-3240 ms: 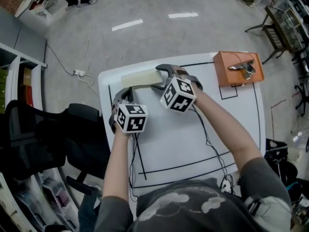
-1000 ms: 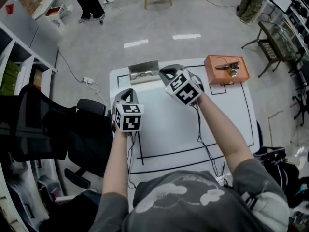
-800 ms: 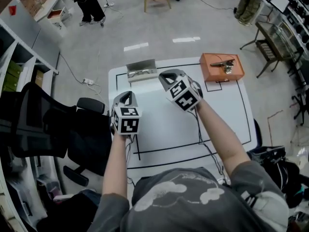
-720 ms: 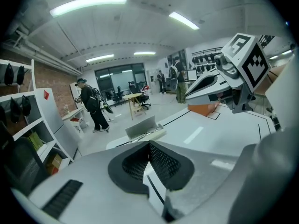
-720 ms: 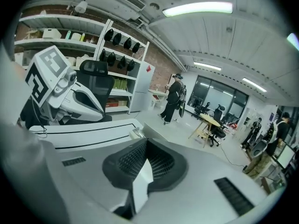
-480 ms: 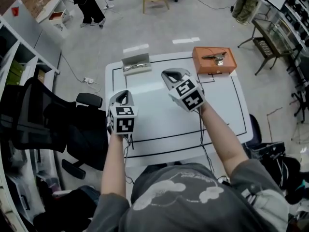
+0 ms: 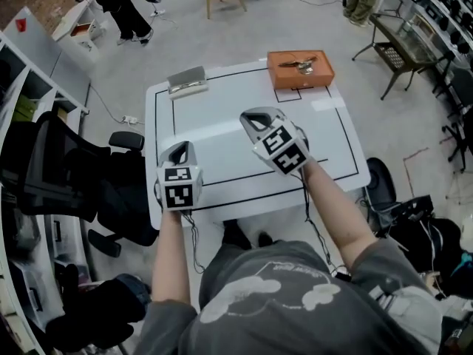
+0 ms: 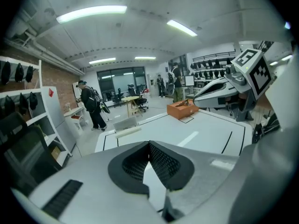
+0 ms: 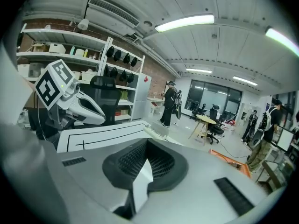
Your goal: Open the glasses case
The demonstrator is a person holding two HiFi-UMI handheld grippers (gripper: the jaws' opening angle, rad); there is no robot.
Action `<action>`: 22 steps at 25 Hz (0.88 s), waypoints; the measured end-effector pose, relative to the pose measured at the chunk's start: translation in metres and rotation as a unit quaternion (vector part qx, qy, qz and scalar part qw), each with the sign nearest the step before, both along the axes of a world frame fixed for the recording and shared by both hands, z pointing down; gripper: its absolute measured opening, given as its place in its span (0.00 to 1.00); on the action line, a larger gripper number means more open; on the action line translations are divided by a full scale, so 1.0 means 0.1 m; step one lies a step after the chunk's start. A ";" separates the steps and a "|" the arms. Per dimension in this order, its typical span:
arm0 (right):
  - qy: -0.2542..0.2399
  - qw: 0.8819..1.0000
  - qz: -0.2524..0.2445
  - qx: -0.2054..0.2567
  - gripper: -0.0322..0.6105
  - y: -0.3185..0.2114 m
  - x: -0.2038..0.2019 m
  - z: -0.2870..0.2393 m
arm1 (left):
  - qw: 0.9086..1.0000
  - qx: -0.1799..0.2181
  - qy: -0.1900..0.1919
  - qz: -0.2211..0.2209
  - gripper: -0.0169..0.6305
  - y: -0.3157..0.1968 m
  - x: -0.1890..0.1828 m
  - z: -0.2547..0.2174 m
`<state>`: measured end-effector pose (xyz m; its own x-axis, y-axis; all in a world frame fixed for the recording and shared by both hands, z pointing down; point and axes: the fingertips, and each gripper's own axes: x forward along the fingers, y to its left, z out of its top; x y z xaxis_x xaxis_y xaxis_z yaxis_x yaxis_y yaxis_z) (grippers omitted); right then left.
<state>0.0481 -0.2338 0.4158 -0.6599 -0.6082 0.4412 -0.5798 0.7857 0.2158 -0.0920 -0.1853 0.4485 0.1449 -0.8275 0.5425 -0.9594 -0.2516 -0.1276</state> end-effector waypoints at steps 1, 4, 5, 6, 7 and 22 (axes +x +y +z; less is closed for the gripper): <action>-0.002 1.000 -0.001 -0.001 0.05 0.09 0.06 0.01 | 1.000 -0.002 0.011 -0.004 0.03 0.09 0.06 0.01; -0.003 1.000 -0.008 -0.003 0.05 0.33 0.25 0.03 | 0.999 -0.004 0.037 -0.015 0.03 0.34 0.22 0.03; -0.005 1.000 -0.010 -0.005 0.05 0.40 0.30 0.04 | 0.999 -0.004 0.045 -0.019 0.03 0.42 0.28 0.03; -0.007 1.000 -0.012 -0.008 0.05 0.47 0.34 0.06 | 0.998 -0.005 0.056 -0.021 0.03 0.49 0.33 0.04; -0.008 1.000 -0.013 -0.011 0.05 0.54 0.38 0.08 | 0.997 -0.009 0.068 -0.024 0.03 0.57 0.37 0.07; -0.024 0.998 -0.018 -0.054 0.05 1.23 0.57 0.40 | 0.991 -0.036 0.125 -0.042 0.03 1.17 0.58 0.32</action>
